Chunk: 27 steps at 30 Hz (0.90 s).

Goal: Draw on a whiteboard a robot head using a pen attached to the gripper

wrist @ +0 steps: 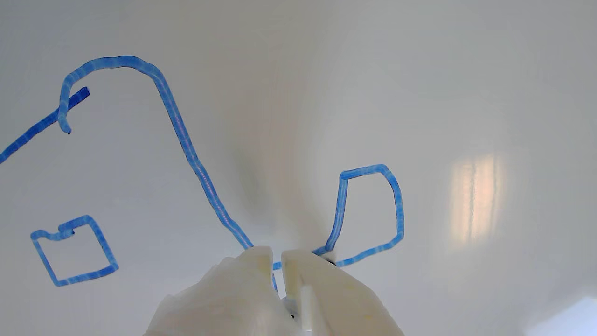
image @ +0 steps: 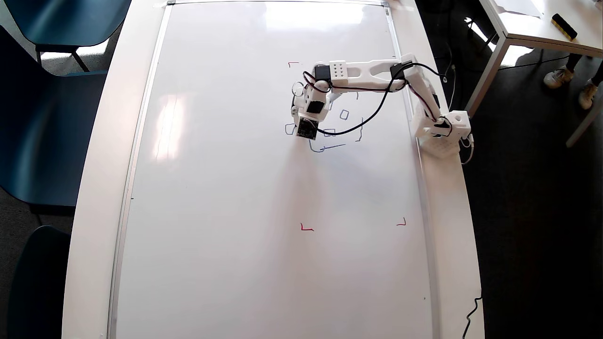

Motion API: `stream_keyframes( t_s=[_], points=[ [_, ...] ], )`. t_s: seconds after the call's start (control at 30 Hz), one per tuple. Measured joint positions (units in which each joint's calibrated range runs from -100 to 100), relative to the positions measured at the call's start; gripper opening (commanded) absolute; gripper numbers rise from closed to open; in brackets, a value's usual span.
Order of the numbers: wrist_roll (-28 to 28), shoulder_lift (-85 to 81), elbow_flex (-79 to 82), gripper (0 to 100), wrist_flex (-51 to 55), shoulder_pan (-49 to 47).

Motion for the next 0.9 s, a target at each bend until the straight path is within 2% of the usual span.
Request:
stream_keyframes(
  t_s=[0.63, 0.9],
  points=[
    [-2.22, 0.00, -3.84, 1, 1.35, 0.30],
    [-3.17, -6.27, -5.76, 1, 9.88, 0.15]
  ],
)
